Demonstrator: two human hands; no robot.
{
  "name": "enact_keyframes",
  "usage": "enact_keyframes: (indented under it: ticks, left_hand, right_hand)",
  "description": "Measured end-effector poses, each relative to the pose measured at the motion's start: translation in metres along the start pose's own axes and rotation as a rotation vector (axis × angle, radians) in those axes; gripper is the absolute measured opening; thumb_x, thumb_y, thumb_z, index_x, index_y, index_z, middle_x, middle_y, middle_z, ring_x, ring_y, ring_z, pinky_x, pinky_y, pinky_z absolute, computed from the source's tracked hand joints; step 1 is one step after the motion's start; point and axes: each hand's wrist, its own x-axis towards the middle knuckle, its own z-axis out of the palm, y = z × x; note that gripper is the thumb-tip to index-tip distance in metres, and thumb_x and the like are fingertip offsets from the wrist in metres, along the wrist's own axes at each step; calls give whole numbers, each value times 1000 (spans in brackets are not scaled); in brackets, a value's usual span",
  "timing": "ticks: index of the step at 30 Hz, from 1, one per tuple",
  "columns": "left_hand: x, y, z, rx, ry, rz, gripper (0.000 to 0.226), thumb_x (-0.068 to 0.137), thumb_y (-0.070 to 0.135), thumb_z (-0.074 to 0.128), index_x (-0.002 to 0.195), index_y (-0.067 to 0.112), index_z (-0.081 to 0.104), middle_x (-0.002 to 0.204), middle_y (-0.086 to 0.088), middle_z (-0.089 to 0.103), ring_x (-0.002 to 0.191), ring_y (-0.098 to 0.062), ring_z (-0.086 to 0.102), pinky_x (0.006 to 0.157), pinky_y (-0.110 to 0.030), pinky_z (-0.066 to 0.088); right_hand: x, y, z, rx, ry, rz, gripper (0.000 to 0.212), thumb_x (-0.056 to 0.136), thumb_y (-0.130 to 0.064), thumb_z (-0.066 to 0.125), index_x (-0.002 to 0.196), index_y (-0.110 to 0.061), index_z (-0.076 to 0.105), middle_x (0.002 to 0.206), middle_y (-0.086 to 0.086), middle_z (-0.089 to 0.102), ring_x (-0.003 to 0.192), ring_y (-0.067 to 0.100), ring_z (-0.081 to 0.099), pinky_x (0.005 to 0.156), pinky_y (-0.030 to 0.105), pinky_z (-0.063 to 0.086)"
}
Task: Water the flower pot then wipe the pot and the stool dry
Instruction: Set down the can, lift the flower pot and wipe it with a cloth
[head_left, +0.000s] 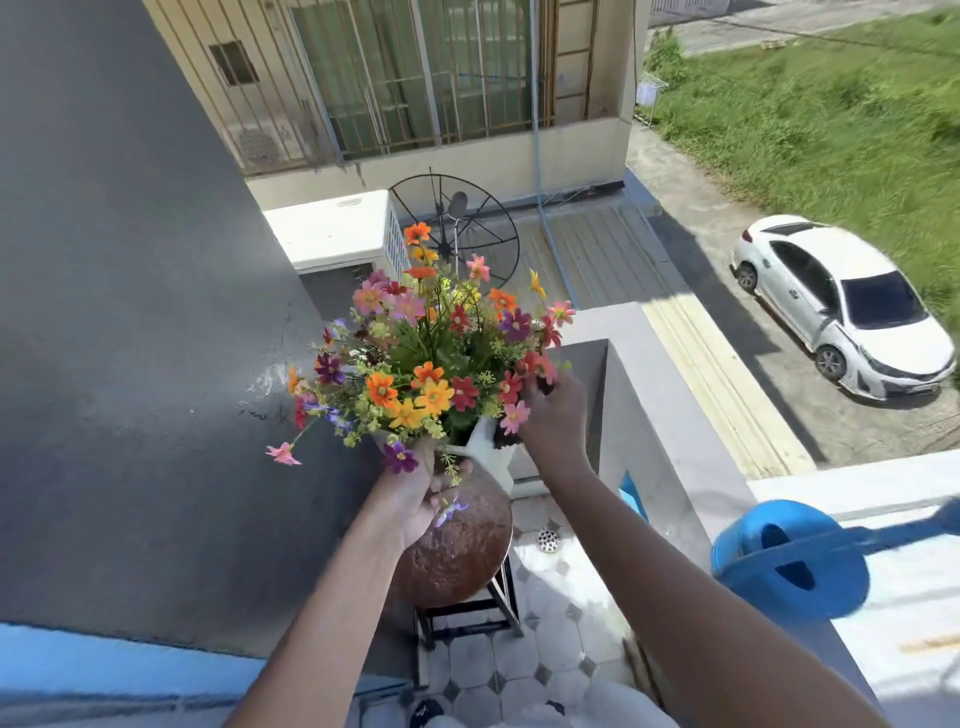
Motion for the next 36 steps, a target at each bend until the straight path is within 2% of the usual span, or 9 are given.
enact_keyframes:
  ticks: [4, 9, 10, 14, 17, 21, 26, 32, 36]
  left_hand:
    - [3, -7, -10, 80, 49, -8, 9, 102, 11, 35, 97, 13, 42, 68, -5, 48, 56, -14, 35, 32, -16, 21]
    - [10, -1, -26, 269, 47, 57, 23, 101, 9, 41, 79, 15, 46, 55, -3, 55, 43, -11, 48, 33, -16, 19]
    - [18, -4, -39, 242, 56, 77, 17, 99, 7, 43, 84, 12, 49, 63, -7, 52, 40, -11, 50, 30, -12, 21]
    - [28, -5, -62, 172, 42, 46, 17, 80, 23, 72, 73, 14, 60, 62, -9, 53, 32, -9, 53, 25, -12, 30]
    - [30, 2, -59, 210, 57, 85, 41, 101, 12, 42, 63, 18, 54, 58, -10, 42, 30, -9, 44, 31, -7, 26]
    - [25, 3, -54, 270, 85, 80, 31, 103, 17, 41, 74, 19, 51, 67, -4, 46, 32, -6, 47, 34, -8, 25]
    - [18, 9, -37, 81, 91, 85, 36, 100, 31, 46, 66, 21, 48, 43, 3, 41, 27, -3, 27, 34, -6, 15]
    - [17, -5, -19, 126, 371, 122, 30, 99, 21, 35, 75, 14, 52, 54, 0, 52, 30, -6, 32, 40, -13, 18]
    - [7, -24, 6, 307, 164, 17, 57, 86, 66, 46, 74, 15, 69, 70, -14, 71, 41, -16, 39, 44, -23, 22]
  right_hand:
    - [32, -9, -23, 75, -20, 159, 10, 85, -6, 52, 77, -11, 50, 59, -11, 41, 52, 5, 34, 42, 21, 31]
    - [49, -21, -44, 0, -216, 332, 34, 97, -19, 59, 120, 6, 62, 108, 30, 65, 66, 19, 57, 46, 7, 38]
    - [49, -23, -46, -24, -281, 313, 37, 92, -24, 66, 111, 7, 65, 126, 8, 32, 73, 25, 60, 50, 6, 39]
    - [47, -21, -52, -49, -497, 259, 55, 53, -45, 71, 76, 4, 59, 83, 9, 47, 80, 18, 38, 69, 31, 30]
    - [46, -11, -54, -100, -569, 223, 51, 62, -32, 73, 75, 14, 56, 76, 9, 47, 73, 16, 38, 61, 31, 29]
    - [43, -4, -49, -173, -472, 243, 20, 72, -15, 65, 69, 3, 56, 63, 6, 38, 57, 7, 31, 50, 29, 22]
    - [34, 7, -34, -224, -267, 182, 46, 80, -7, 69, 50, -6, 36, 44, -10, 33, 48, 5, 22, 43, 25, 20]
    - [17, 9, -14, -111, -8, 225, 22, 56, -23, 55, 50, -13, 36, 49, 0, 31, 54, 13, 25, 54, 32, 14]
    - [10, 6, -5, -50, 80, 211, 34, 66, -19, 70, 52, -14, 39, 55, 2, 23, 55, 15, 19, 53, 31, 14]
